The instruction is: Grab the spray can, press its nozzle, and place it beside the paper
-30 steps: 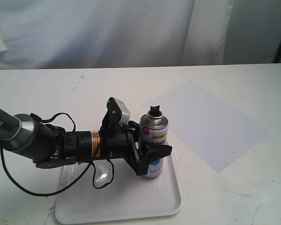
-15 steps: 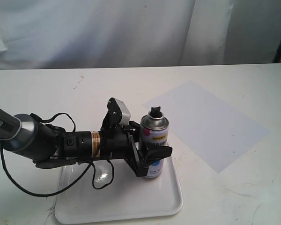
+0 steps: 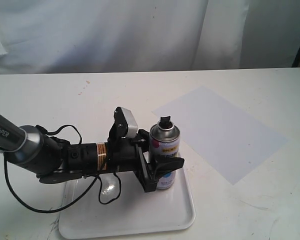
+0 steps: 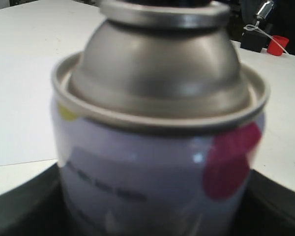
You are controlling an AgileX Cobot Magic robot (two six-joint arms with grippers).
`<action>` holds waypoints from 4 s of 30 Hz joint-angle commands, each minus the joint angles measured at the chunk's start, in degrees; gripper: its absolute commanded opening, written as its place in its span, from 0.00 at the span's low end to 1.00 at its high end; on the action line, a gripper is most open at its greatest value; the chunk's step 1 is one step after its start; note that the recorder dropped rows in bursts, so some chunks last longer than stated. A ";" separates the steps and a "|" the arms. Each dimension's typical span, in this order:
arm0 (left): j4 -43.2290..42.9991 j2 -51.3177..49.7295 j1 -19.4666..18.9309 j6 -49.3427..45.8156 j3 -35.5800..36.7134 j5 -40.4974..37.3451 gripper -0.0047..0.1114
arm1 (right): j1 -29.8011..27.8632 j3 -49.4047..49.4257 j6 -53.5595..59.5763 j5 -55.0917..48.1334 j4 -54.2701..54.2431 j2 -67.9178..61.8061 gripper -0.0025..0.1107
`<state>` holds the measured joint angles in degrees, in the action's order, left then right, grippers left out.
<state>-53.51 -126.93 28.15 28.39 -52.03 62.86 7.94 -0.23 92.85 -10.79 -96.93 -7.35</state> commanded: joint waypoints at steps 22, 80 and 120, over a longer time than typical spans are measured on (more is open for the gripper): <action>-4.83 4.41 -4.24 3.03 -0.14 -0.11 0.72 | 0.24 0.23 -0.98 -0.18 0.02 -0.18 0.02; -46.44 56.80 -4.24 68.03 11.39 -32.86 0.04 | 0.24 0.23 -1.10 -0.08 0.02 -0.18 0.02; -46.44 99.09 -31.22 66.05 34.83 -49.69 0.04 | 0.37 0.23 -1.10 -0.04 -1.60 -0.18 0.02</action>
<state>-100.22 -28.13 -2.56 94.25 -17.75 13.88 7.94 -0.23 91.74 -10.79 -98.38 -7.35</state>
